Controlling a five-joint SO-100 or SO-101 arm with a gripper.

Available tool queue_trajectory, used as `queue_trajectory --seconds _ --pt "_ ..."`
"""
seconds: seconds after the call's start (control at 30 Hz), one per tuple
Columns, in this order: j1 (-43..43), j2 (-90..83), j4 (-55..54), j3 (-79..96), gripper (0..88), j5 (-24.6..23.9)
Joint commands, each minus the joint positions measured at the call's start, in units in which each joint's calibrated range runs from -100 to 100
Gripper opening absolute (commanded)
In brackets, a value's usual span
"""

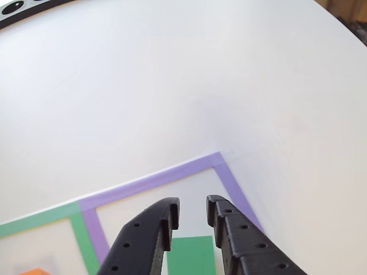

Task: Tower of hanoi

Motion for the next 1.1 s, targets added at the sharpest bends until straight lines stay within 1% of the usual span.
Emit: queue_trajectory --seconds 0.0,0.07,0.17,0.23,0.4,0.93,1.07 --pt "-2.5 -13.29 25.87 -10.75 0.0 0.0" --pt "-4.26 -15.53 38.09 -17.83 0.0 0.0" --pt "-7.99 -16.89 51.2 -26.74 0.0 0.0" --pt "-10.81 -17.13 58.08 -31.55 0.0 0.0" --pt "-17.6 -17.61 69.5 -39.82 0.0 0.0" --pt "-35.21 -21.46 75.57 -39.19 0.0 0.0" --pt "-38.11 -22.58 75.81 -37.82 3.2 0.0"
